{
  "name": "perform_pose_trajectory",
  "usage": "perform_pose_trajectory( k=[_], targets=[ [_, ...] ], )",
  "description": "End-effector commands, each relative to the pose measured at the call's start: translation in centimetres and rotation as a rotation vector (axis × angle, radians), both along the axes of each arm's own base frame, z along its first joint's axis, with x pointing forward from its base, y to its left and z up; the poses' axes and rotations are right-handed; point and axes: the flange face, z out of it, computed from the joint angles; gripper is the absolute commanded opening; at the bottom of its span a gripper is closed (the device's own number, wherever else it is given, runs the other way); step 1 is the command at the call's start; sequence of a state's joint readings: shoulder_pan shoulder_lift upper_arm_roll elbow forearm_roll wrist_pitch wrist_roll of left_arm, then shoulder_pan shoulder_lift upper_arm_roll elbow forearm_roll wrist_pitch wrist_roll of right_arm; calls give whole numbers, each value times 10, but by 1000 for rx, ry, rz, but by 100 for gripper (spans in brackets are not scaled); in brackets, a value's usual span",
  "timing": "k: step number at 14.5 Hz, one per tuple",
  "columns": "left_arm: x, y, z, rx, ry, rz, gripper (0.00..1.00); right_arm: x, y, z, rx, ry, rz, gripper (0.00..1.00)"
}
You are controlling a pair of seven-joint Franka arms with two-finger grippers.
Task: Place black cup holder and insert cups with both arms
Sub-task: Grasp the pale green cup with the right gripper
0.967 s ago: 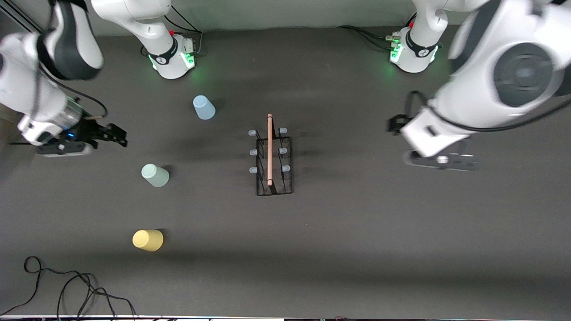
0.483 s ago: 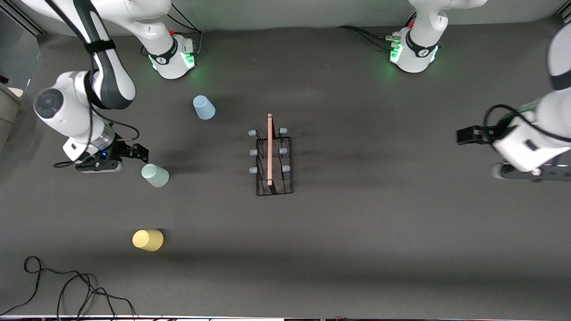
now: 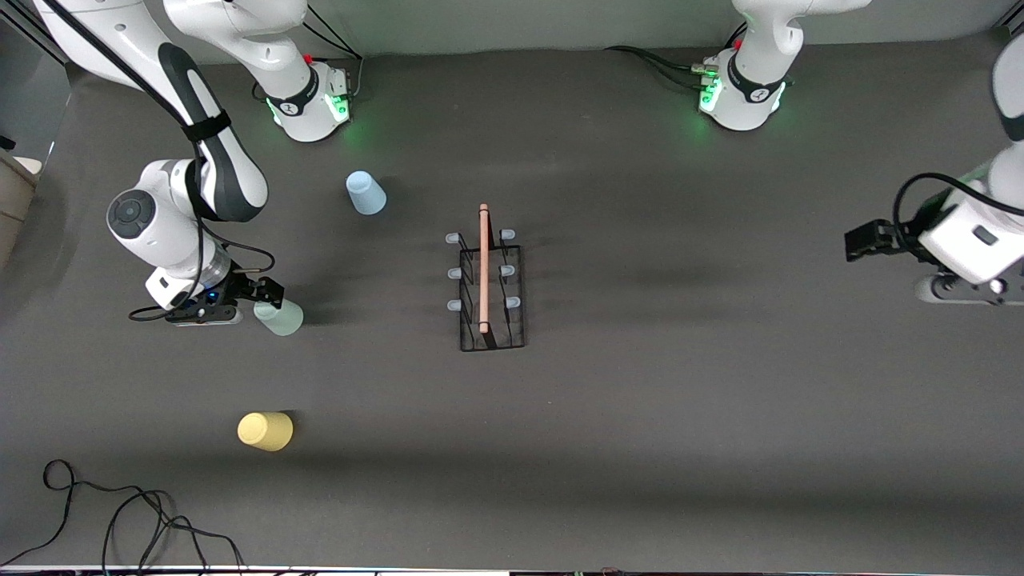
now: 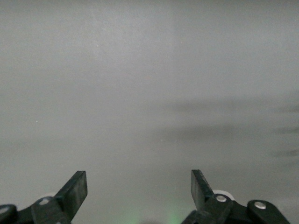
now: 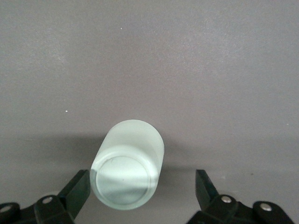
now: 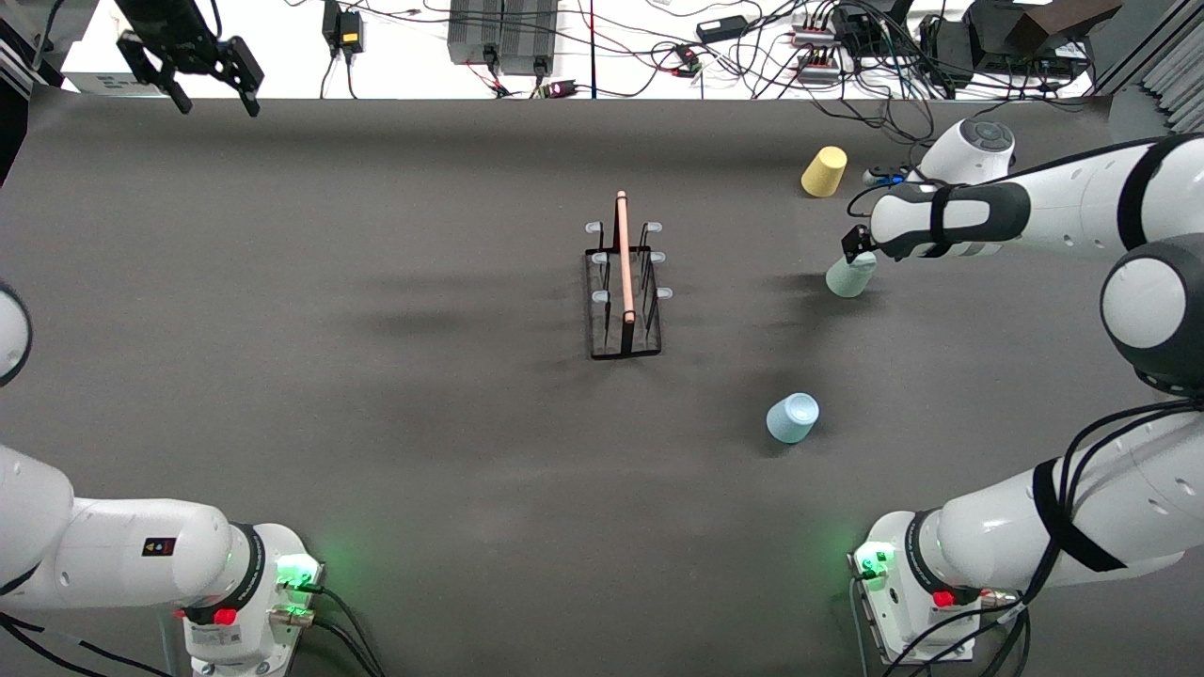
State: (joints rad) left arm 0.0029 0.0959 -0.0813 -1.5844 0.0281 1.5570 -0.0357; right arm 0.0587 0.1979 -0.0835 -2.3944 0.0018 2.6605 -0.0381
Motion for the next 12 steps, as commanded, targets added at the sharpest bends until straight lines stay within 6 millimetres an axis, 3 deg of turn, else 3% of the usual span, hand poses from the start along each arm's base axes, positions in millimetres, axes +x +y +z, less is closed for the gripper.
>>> perform_pose_trajectory(
  k=[1, 3, 6, 8, 10, 12],
  targets=[
    [-19, -4, 9, 15, -5, -25, 99, 3, 2, -17, 4, -9, -10, 100],
    [-21, -1, 11, 18, 15, -21, 99, 2, 1, -24, 3, 0, -10, 95],
    [-22, -8, 11, 16, 15, -18, 99, 2, 9, -23, 2, 8, 23, 41],
    [-22, -8, 10, 17, 17, -22, 99, 4, 10, -12, 5, 13, 25, 13],
    [-22, -5, 9, 15, 19, -24, 99, 12, 11, 17, 10, 20, 26, 5],
    [-22, -6, 9, 17, 18, -25, 99, 27, 13, 67, 18, 54, 30, 5]
  ],
)
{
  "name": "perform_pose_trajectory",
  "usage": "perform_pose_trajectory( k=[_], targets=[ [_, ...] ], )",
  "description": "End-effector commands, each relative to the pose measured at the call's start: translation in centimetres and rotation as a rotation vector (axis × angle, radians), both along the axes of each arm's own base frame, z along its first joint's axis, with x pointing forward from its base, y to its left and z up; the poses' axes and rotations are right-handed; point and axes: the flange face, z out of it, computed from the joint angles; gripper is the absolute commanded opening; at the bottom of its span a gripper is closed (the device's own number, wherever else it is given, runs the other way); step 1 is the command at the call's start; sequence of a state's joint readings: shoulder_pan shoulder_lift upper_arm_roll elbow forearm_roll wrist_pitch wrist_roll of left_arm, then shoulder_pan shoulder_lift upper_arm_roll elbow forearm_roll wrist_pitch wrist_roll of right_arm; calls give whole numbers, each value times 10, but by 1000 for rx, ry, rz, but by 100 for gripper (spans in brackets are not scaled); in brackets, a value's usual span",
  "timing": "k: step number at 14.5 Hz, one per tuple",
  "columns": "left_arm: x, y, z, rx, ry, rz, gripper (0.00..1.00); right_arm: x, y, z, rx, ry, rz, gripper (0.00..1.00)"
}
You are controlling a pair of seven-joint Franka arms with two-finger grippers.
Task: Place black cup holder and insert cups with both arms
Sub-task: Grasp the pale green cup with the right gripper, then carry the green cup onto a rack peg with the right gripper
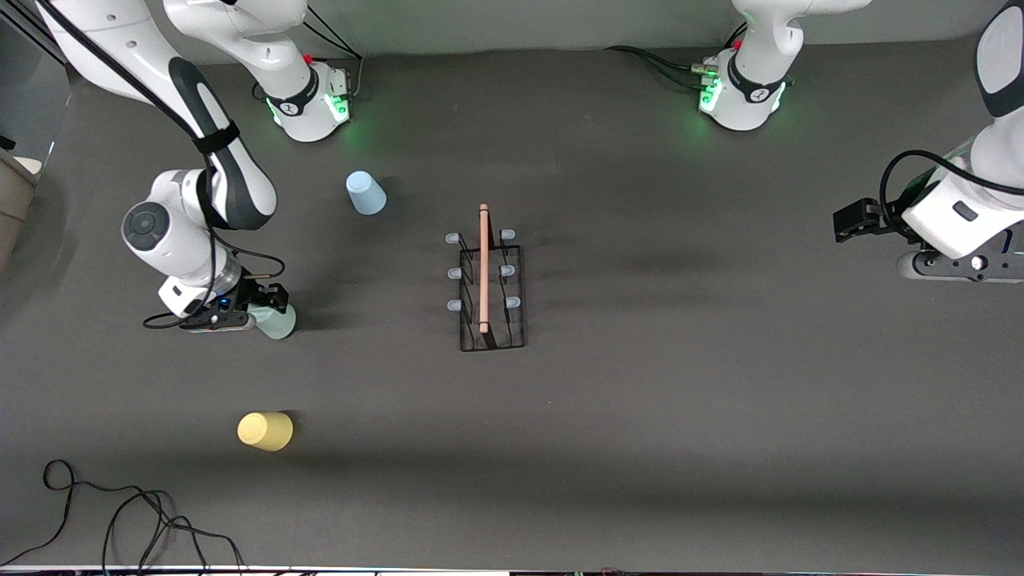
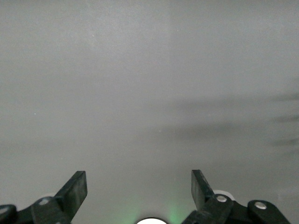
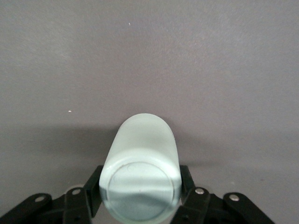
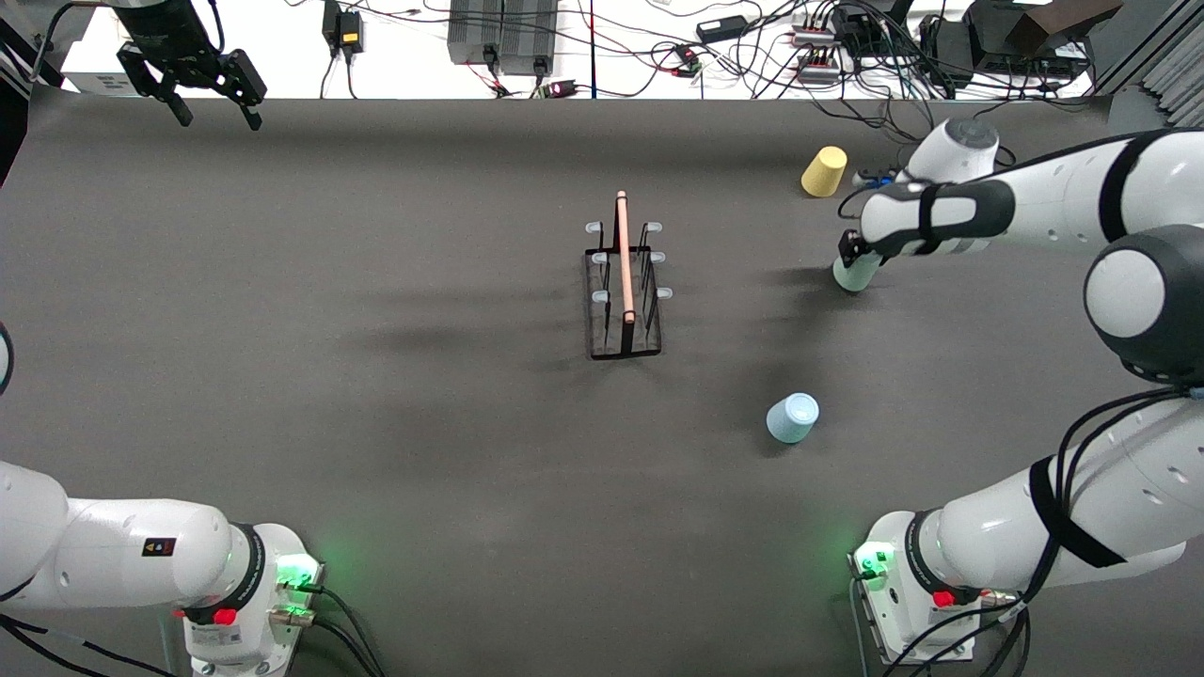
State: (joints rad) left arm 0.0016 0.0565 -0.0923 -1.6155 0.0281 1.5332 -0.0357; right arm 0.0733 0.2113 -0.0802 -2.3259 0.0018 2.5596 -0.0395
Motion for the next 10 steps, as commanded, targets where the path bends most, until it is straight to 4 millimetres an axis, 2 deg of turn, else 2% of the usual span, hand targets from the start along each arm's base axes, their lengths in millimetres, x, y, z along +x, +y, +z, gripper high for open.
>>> perform_pose_trajectory(
  k=[1, 3, 5, 8, 10],
  targets=[
    [-8, 1, 3, 13, 5, -13, 99, 21, 6, 84, 19, 45, 16, 5],
    [-8, 1, 3, 13, 5, -13, 99, 34, 22, 137, 22, 96, 31, 5],
    [-7, 0, 2, 13, 5, -15, 99, 26, 52, 178, 22, 106, 12, 5],
    [-9, -1, 2, 14, 15, -16, 99, -4, 131, 206, 6, 128, -81, 5],
    [-9, 1, 1, 14, 21, -13, 99, -29, 204, 210, -8, 119, -148, 5]
  ],
)
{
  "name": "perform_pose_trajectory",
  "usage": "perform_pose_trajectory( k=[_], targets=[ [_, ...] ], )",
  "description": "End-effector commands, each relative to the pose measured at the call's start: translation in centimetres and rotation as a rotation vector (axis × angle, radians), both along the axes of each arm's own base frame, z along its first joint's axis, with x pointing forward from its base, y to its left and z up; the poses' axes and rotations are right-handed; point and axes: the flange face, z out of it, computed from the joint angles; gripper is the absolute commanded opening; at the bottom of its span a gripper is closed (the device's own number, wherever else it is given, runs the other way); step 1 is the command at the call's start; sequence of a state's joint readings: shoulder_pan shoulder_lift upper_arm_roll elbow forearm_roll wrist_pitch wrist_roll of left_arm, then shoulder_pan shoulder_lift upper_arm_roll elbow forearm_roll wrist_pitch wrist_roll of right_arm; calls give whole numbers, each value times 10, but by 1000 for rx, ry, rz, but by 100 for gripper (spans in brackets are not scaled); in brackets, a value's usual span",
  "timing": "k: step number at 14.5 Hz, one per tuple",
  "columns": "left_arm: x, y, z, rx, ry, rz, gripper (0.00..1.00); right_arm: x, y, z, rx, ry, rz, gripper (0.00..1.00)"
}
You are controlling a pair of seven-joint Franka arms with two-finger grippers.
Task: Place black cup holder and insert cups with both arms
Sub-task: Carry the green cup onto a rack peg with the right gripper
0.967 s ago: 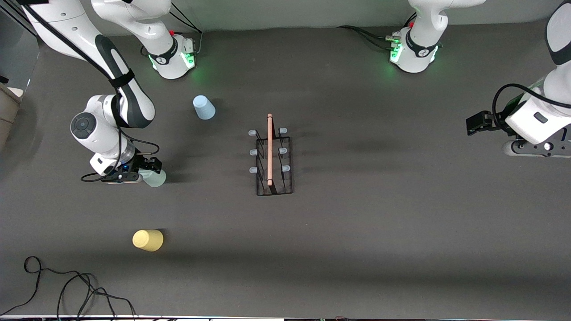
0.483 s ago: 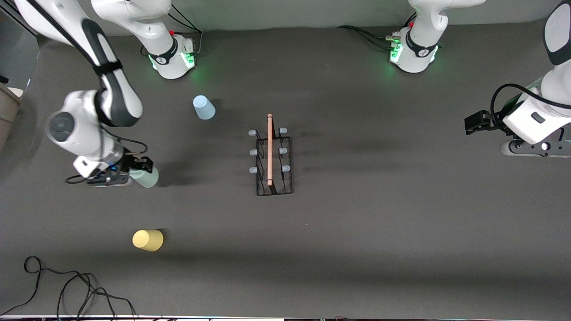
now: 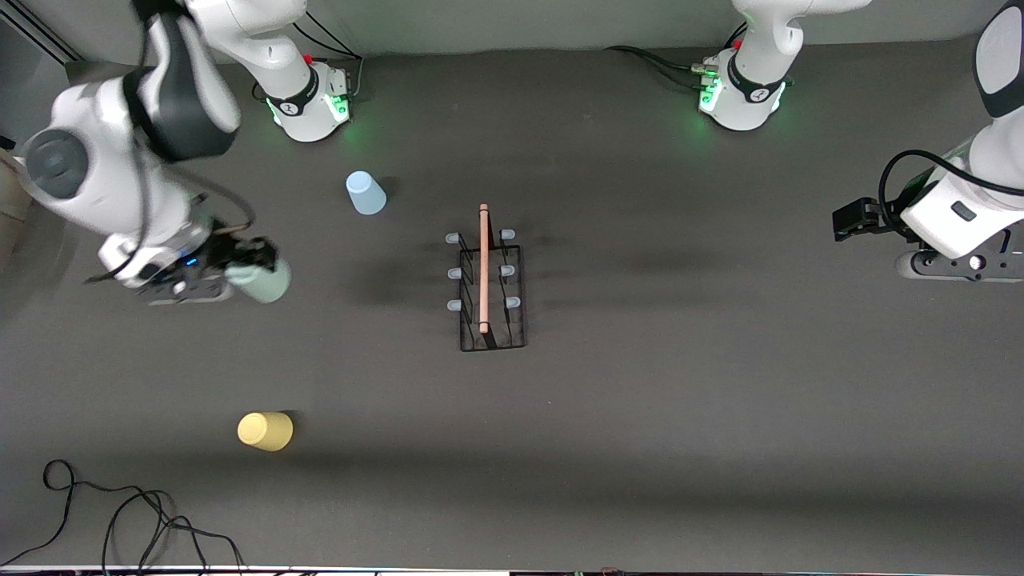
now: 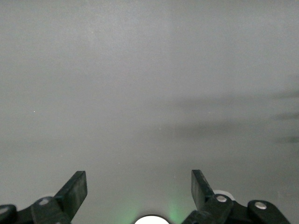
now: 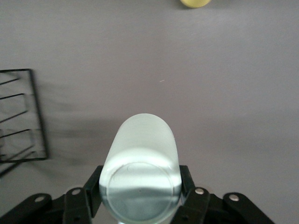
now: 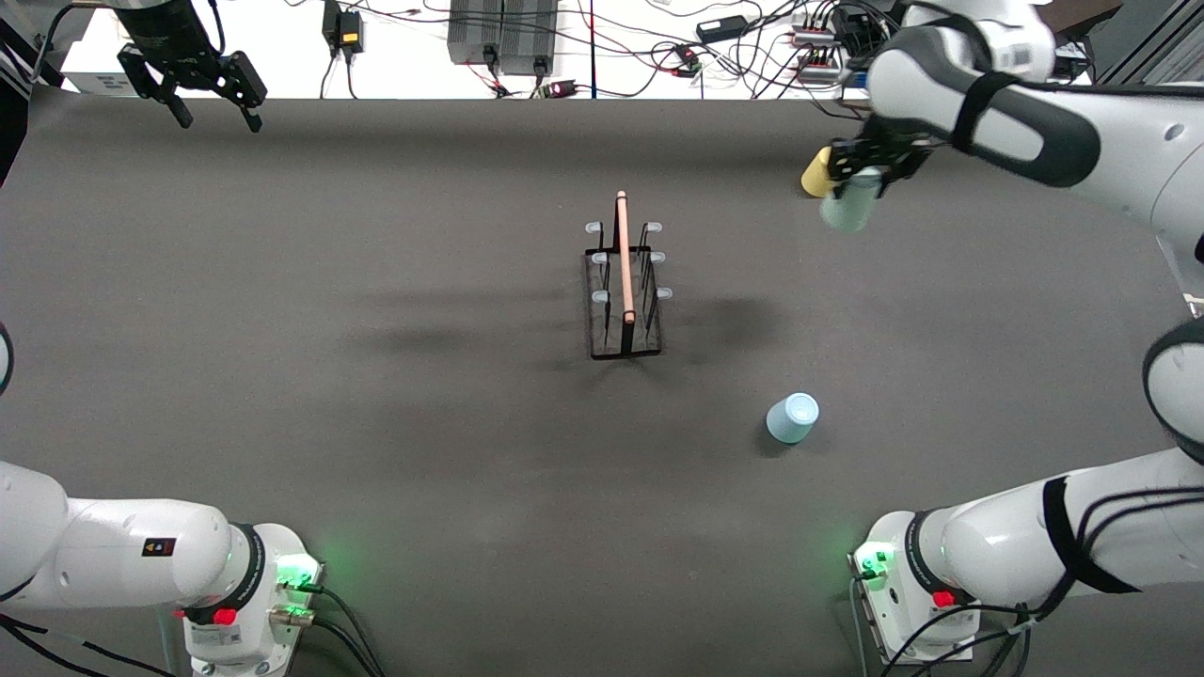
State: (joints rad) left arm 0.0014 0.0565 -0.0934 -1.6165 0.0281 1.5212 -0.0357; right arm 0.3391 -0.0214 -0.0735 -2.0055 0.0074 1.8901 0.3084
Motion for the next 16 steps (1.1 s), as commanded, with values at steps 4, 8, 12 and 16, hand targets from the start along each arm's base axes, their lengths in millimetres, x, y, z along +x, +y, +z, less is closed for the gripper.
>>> perform_pose_trajectory(
  k=[4, 8, 12, 16],
  targets=[
    [-8, 0, 4, 11, 6, -15, 99, -80, 178, -1, -22, -38, -275, 5],
    [-8, -1, 3, 13, 7, -17, 100, -98, 224, -18, 18, 4, -693, 5],
    [-8, 0, 4, 13, 6, -15, 100, -98, 229, -39, -14, 19, -860, 5],
    [-8, 2, 4, 13, 7, -10, 100, -94, 233, -67, 4, 1, -874, 5]
  ],
)
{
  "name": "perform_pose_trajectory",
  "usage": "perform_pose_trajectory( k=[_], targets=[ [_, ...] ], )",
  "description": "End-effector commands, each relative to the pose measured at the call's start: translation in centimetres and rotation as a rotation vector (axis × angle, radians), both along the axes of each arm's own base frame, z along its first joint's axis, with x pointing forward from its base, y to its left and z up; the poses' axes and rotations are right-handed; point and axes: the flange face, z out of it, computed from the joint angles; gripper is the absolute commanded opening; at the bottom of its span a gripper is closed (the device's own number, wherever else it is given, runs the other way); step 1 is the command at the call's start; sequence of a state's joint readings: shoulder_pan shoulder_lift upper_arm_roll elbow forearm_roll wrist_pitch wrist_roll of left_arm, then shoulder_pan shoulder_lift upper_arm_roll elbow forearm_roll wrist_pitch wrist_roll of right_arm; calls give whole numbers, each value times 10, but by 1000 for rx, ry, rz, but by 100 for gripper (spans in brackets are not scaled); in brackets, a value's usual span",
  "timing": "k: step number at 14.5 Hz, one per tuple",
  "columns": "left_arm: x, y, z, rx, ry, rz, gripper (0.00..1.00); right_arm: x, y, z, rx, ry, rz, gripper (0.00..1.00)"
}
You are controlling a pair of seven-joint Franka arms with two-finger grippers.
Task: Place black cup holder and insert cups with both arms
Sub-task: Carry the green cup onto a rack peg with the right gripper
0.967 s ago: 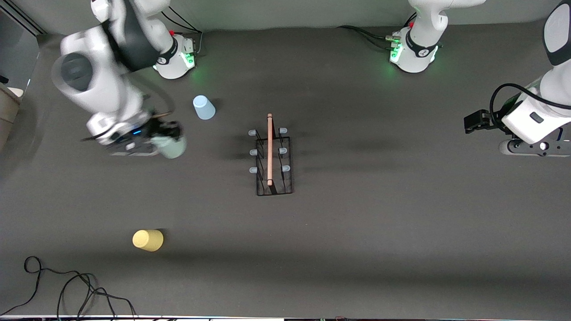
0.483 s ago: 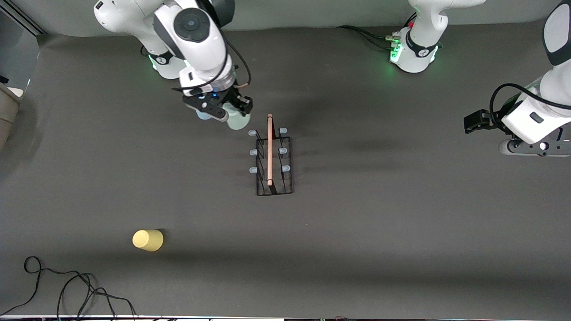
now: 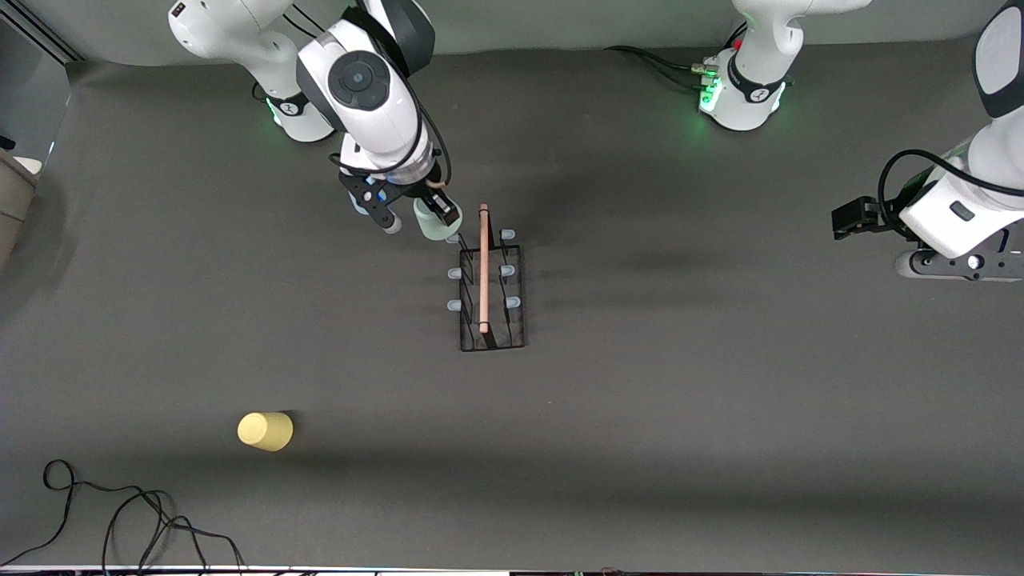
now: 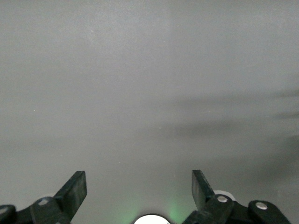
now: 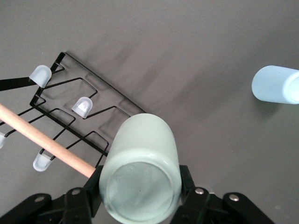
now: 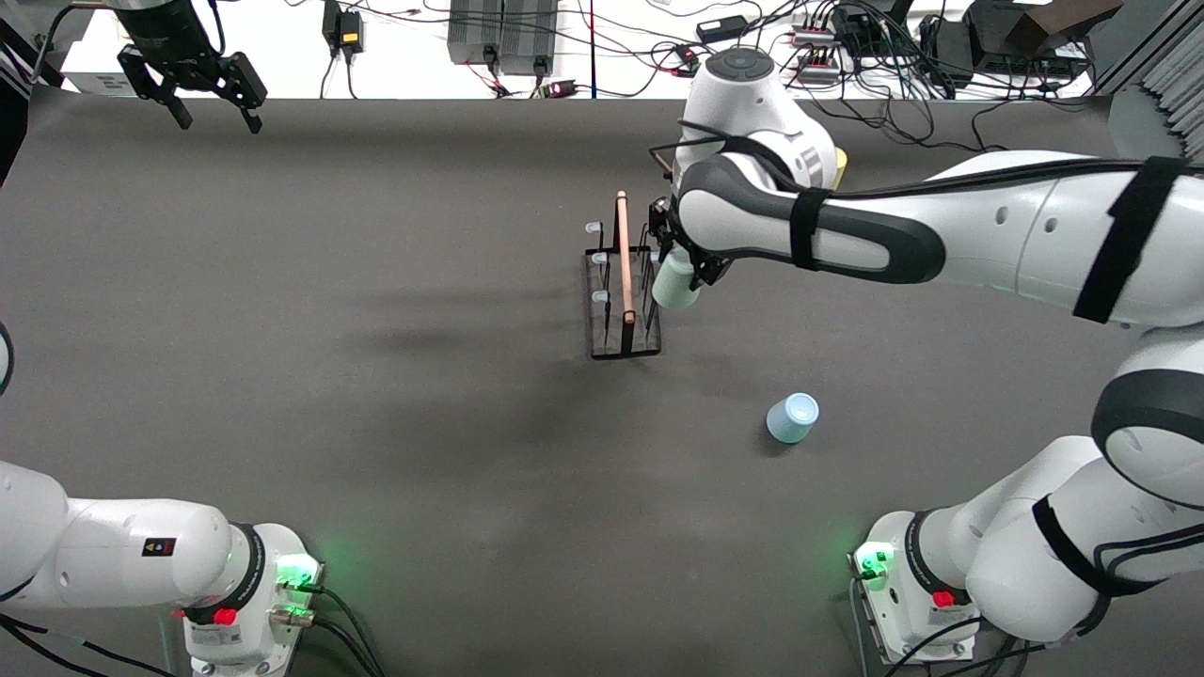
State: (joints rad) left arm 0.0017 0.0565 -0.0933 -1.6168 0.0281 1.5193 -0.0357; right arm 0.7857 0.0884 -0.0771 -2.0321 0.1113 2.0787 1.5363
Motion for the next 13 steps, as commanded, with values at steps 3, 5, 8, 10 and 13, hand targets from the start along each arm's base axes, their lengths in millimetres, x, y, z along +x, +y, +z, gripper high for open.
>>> perform_pose_trajectory(
  k=[3, 5, 8, 10, 13],
  targets=[
    [-8, 1, 4, 11, 5, -12, 100, 5, 7, -22, 26, -33, -38, 5],
    [-8, 1, 4, 13, 5, -12, 100, 7, 8, -39, 17, -30, -41, 5],
    [-8, 0, 4, 13, 6, -14, 99, 4, 18, -65, 5, -25, -28, 5],
    [-8, 1, 3, 11, 7, -12, 100, 4, 19, -82, 0, -26, -33, 6],
    [-7, 2, 3, 13, 6, -11, 100, 5, 20, -96, -8, -24, -53, 39]
  ],
)
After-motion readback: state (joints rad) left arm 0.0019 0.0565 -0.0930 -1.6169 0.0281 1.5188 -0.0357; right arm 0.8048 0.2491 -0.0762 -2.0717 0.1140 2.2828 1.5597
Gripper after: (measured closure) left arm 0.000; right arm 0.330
